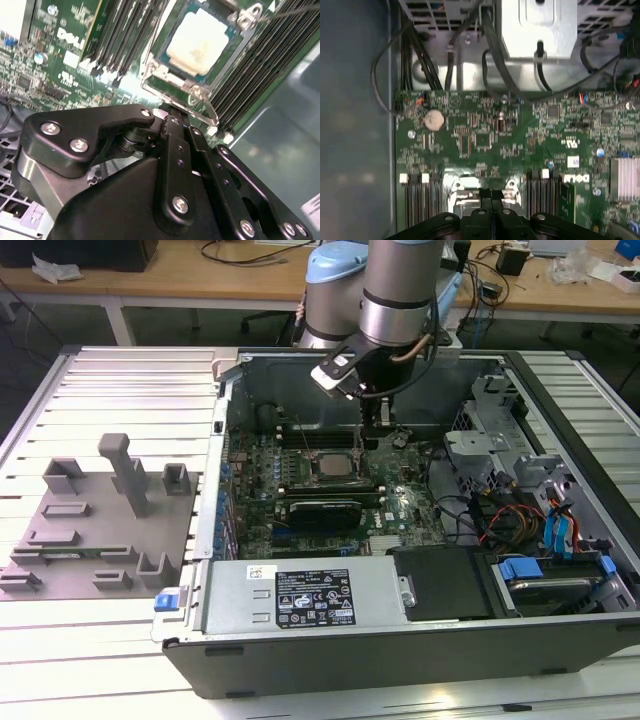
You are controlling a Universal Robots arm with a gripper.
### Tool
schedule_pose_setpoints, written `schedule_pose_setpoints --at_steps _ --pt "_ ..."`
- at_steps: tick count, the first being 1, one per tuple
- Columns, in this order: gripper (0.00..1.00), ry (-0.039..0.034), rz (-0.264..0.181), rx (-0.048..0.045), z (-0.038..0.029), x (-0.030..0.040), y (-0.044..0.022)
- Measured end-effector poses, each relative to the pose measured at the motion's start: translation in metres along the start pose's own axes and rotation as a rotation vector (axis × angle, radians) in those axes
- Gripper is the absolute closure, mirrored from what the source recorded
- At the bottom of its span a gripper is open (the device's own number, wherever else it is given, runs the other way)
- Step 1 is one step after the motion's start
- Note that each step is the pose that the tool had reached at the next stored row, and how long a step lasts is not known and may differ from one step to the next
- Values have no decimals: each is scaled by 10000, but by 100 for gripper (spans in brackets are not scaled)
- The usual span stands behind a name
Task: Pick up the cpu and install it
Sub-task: 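Close the cpu cover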
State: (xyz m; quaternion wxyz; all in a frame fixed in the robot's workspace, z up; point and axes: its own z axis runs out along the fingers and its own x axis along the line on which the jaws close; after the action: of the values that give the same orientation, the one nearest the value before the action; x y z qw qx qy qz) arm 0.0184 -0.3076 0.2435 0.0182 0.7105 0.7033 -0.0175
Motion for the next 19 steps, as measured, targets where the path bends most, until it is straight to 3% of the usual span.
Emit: schedule_pose_setpoints --at_steps 5,7,11,13,19 --pt "89 0 -2 9 0 1 -3" --pt "89 -4 -18 346 4 1 -3" --pt "89 -1 -20 352 8 1 -11" --pt "89 6 -36 334 25 -4 -54" --pt "89 8 -116 158 89 -32 -156"
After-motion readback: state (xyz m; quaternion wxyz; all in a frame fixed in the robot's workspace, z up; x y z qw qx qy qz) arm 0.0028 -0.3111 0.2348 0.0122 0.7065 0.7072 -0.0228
